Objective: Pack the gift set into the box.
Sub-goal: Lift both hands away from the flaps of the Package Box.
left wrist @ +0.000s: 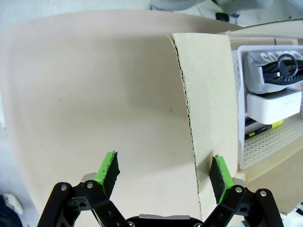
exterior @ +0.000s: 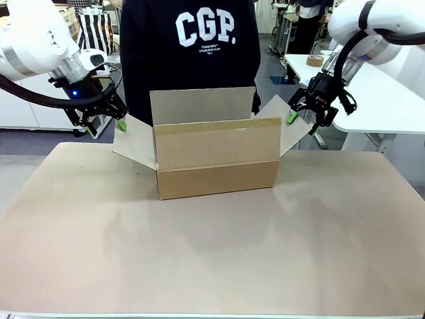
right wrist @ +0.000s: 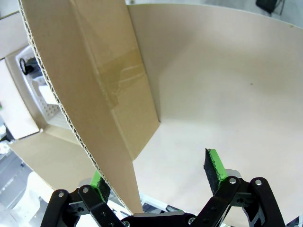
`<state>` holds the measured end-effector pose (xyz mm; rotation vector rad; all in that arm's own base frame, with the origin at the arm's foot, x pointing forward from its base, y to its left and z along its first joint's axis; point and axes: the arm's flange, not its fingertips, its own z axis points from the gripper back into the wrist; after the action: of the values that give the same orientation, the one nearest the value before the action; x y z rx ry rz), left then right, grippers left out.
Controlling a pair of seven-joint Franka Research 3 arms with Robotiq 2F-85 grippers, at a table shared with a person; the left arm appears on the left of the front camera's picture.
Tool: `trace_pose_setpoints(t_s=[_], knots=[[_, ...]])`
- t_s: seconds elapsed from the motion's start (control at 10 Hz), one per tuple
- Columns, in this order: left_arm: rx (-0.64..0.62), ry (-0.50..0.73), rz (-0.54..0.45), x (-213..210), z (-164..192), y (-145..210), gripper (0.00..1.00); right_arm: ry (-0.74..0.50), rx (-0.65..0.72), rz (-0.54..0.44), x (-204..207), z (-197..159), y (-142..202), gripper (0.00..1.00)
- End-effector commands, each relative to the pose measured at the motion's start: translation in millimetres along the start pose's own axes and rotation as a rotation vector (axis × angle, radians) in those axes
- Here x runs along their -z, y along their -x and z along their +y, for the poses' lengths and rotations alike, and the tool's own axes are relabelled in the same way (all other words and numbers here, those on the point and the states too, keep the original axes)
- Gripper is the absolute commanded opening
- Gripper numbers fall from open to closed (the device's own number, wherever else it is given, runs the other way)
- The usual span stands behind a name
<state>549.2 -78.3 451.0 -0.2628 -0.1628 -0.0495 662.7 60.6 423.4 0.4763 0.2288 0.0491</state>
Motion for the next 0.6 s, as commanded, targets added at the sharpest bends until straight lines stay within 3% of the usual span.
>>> trace_pose_setpoints(t_s=[0.0,0.5], knots=[[-0.014,-0.018,-0.004,-2.2,-1.9,-0.1,1.00,0.024,0.000,-0.006,-2.8,0.6,0.8,1.00],[-0.014,-0.018,-0.004,-2.2,-1.9,-0.1,1.00,0.024,0.000,-0.006,-2.8,0.6,0.8,1.00]])
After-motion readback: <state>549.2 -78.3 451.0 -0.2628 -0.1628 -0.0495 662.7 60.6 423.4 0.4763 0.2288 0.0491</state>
